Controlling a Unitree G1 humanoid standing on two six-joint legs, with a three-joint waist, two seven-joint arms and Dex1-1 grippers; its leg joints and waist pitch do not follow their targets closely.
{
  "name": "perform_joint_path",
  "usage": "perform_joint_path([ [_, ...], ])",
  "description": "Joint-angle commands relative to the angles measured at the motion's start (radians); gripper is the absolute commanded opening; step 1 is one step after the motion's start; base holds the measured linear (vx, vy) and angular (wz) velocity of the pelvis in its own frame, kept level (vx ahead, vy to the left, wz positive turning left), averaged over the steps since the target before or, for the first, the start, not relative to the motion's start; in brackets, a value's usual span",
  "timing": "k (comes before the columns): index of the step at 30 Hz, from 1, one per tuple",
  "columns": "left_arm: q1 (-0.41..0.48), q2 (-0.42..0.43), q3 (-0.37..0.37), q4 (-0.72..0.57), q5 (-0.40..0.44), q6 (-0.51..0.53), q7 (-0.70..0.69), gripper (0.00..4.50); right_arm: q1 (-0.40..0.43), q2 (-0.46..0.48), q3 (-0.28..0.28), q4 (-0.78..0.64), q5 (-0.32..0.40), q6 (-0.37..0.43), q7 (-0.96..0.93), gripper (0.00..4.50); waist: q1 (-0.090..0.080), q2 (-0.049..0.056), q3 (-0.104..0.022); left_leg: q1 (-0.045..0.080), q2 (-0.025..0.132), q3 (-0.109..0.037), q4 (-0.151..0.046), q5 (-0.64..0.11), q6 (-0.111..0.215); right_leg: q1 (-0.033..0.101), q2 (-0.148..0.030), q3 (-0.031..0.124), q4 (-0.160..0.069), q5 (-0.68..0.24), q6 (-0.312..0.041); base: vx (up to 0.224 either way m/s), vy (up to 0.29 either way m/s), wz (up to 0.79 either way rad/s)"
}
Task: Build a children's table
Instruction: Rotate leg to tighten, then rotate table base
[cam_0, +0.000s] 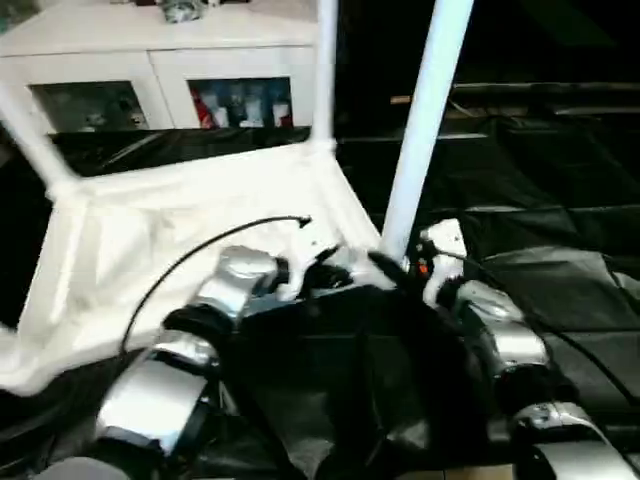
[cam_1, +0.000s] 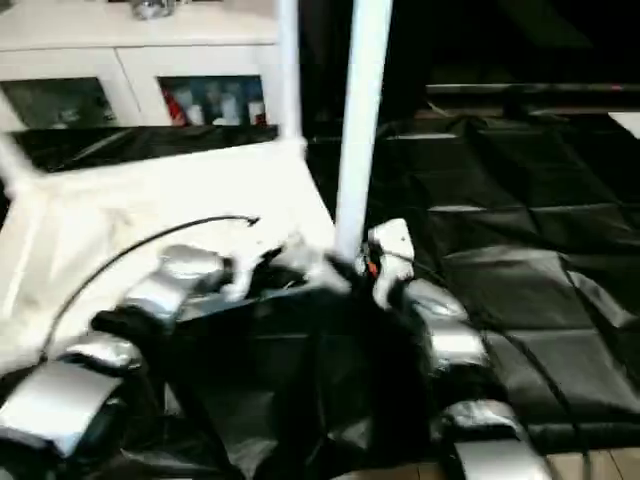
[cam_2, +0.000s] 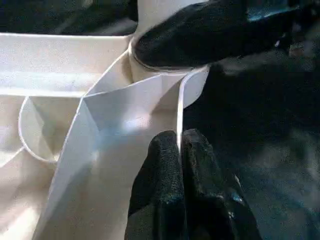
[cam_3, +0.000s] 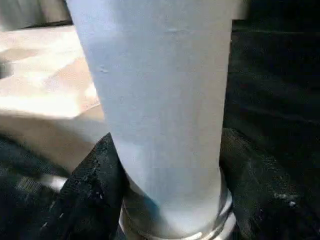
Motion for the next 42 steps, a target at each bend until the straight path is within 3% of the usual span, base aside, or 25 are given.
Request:
perform_joint_path([
  [1,-0.027,-0.050,0.023,0.000,-0.022,0.001,0.070,0.00,0.015,0.057,0.034,0.070,-0.030,0.041,-0.056,2.43,-0.005,-0.003,-0.053,0.032,0.069,-0.056,-0.094,-0.393,-0.053,0.014,-0.067,0.041,-0.088,-0.315,-0.187,0.000,0.000,0.00],
  [5,-0.030,-0.061,0.014,0.014,-0.013,-0.013,0.063,0.00,0.007,0.084,0.063,0.069,-0.041,0.013,-0.008,2.43,-0.004,-0.003,-0.058,0.024,0.067,-0.050,-0.087,-0.332,-0.006,0.021,-0.065,0.039,-0.080,-0.212,-0.200,0.000,0.000,0.00],
  [7,-0.024,-0.053,0.002,0.016,-0.004,-0.030,0.039,0.00,0.017,0.095,0.079,0.043,-0.023,0.014,0.073,3.13,-0.001,-0.005,-0.060,0.021,0.066,-0.048,-0.084,-0.304,0.014,0.025,-0.064,0.037,-0.077,-0.189,-0.206,0.000,0.000,0.00],
  [13,-0.009,-0.031,0.003,0.006,-0.009,-0.048,0.011,0.00,0.028,0.036,0.089,0.006,-0.023,-0.014,0.150,3.53,0.007,-0.008,-0.058,0.021,0.070,-0.046,-0.082,-0.284,0.036,0.025,-0.066,0.037,-0.081,-0.235,-0.199,0.000,0.000,0.00],
  [14,-0.004,-0.027,0.003,0.002,-0.012,-0.051,-0.002,0.00,0.037,-0.002,0.091,-0.016,-0.020,-0.021,0.192,3.53,0.007,-0.013,-0.058,0.020,0.070,-0.046,-0.083,-0.282,0.039,0.026,-0.066,0.037,-0.081,-0.239,-0.198,0.000,0.000,0.00],
  [20,0.017,-0.013,0.002,-0.007,-0.016,-0.063,-0.044,0.00,0.084,-0.177,0.064,-0.135,0.037,-0.008,0.404,3.53,0.018,-0.010,-0.060,0.016,0.070,-0.044,-0.075,-0.238,0.072,0.030,-0.064,0.035,-0.074,-0.179,-0.207,0.000,0.000,0.00],
  [22,0.024,-0.006,0.002,-0.010,-0.019,-0.071,-0.066,0.00,0.116,-0.273,0.045,-0.204,0.069,0.007,0.519,3.53,0.030,-0.016,-0.063,0.022,0.072,-0.042,-0.068,-0.221,0.095,0.034,-0.064,0.036,-0.076,-0.157,-0.203,0.000,0.000,0.00],
  [23,0.025,-0.006,0.002,-0.010,-0.020,-0.072,-0.067,0.00,0.117,-0.276,0.044,-0.206,0.070,0.008,0.523,3.53,0.033,-0.017,-0.062,0.011,0.069,-0.042,-0.065,-0.193,0.115,0.036,-0.064,0.034,-0.071,-0.135,-0.206,0.000,0.000,0.00],
  [25,0.027,-0.003,0.003,-0.013,-0.024,-0.076,-0.084,0.00,0.136,-0.320,0.033,-0.245,0.090,0.033,0.573,3.53,0.037,-0.018,-0.062,0.009,0.067,-0.044,-0.064,-0.184,0.128,0.035,-0.065,0.031,-0.073,-0.161,-0.196,0.000,0.000,0.00],
  [28,0.033,0.001,0.003,-0.022,-0.029,-0.080,-0.104,0.00,0.165,-0.367,0.034,-0.295,0.111,0.072,0.633,3.53,0.041,-0.021,-0.060,0.013,0.069,-0.044,-0.063,-0.192,0.126,0.032,-0.065,0.032,-0.080,-0.216,-0.192,0.000,0.000,0.00],
  [30,0.040,0.007,0.003,-0.032,-0.033,-0.081,-0.117,0.00,0.192,-0.399,0.038,-0.340,0.128,0.104,0.674,3.53,0.041,-0.025,-0.061,0.011,0.070,-0.045,-0.064,-0.181,0.130,0.032,-0.062,0.032,-0.078,-0.214,-0.193,0.000,0.000,0.00],
  [31,0.043,0.009,0.003,-0.035,-0.034,-0.081,-0.121,0.00,0.202,-0.407,0.040,-0.356,0.134,0.113,0.684,3.53,0.044,-0.023,-0.062,0.012,0.073,-0.046,-0.064,-0.174,0.131,0.031,-0.064,0.032,-0.075,-0.202,-0.195,0.000,0.000,0.00],
  [38,0.073,0.024,0.009,-0.089,-0.051,-0.064,-0.163,0.00,0.238,-0.385,0.079,-0.446,0.165,0.174,0.708,3.53,0.043,-0.022,-0.062,0.011,0.071,-0.045,-0.063,-0.172,0.127,0.029,-0.064,0.031,-0.075,-0.202,-0.203,0.000,0.000,0.00],
  [39,0.074,0.025,0.010,-0.091,-0.053,-0.062,-0.165,0.57,0.238,-0.383,0.080,-0.447,0.165,0.174,0.708,3.60,0.043,-0.020,-0.062,0.011,0.072,-0.046,-0.065,-0.177,0.124,0.029,-0.065,0.031,-0.075,-0.210,-0.201,0.000,0.000,0.00],
  [42,0.100,0.043,0.037,-0.189,-0.099,0.004,-0.196,0.65,0.222,-0.325,0.113,-0.446,0.146,0.182,0.679,3.60,0.043,-0.014,-0.063,0.011,0.072,-0.046,-0.067,-0.190,0.106,0.027,-0.065,0.031,-0.074,-0.214,-0.208,0.000,0.000,0.00],
])
